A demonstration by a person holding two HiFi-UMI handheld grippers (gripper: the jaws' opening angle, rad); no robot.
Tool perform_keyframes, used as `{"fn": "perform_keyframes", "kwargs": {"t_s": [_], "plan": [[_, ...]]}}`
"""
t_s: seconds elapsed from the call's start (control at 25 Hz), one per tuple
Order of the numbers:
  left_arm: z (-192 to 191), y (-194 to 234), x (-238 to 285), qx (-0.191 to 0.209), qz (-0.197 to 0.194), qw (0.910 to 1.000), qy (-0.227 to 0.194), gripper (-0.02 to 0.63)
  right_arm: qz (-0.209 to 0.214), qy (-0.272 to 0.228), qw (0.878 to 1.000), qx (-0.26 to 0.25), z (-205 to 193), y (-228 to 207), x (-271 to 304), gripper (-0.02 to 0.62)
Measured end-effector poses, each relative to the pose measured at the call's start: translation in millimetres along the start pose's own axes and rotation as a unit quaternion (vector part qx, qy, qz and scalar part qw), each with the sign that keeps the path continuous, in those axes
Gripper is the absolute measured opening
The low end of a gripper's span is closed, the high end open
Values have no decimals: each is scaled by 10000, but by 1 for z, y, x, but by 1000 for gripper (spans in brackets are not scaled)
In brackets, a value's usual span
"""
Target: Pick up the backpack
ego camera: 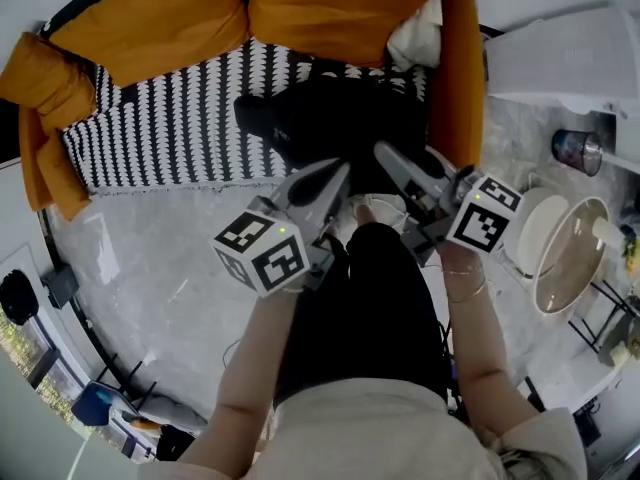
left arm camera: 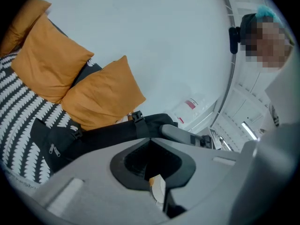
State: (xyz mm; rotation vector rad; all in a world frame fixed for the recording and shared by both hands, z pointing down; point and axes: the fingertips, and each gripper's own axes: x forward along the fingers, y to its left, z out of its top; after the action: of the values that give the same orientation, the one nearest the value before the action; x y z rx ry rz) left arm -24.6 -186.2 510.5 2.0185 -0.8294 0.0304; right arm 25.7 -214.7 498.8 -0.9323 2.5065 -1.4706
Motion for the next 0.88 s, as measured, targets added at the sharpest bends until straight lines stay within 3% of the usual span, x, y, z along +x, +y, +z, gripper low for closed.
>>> {"fn": "perform_keyframes", "kwargs": {"t_s": [0.4, 0.88], "plan": [[41, -61, -40, 462, -339, 9981, -213, 8, -136, -376, 9991, -137, 29, 66, -31, 64], [122, -143, -69, 1325, -720, 9851, -832, 8, 311, -952, 9925, -696, 101, 162, -48, 65]]}}
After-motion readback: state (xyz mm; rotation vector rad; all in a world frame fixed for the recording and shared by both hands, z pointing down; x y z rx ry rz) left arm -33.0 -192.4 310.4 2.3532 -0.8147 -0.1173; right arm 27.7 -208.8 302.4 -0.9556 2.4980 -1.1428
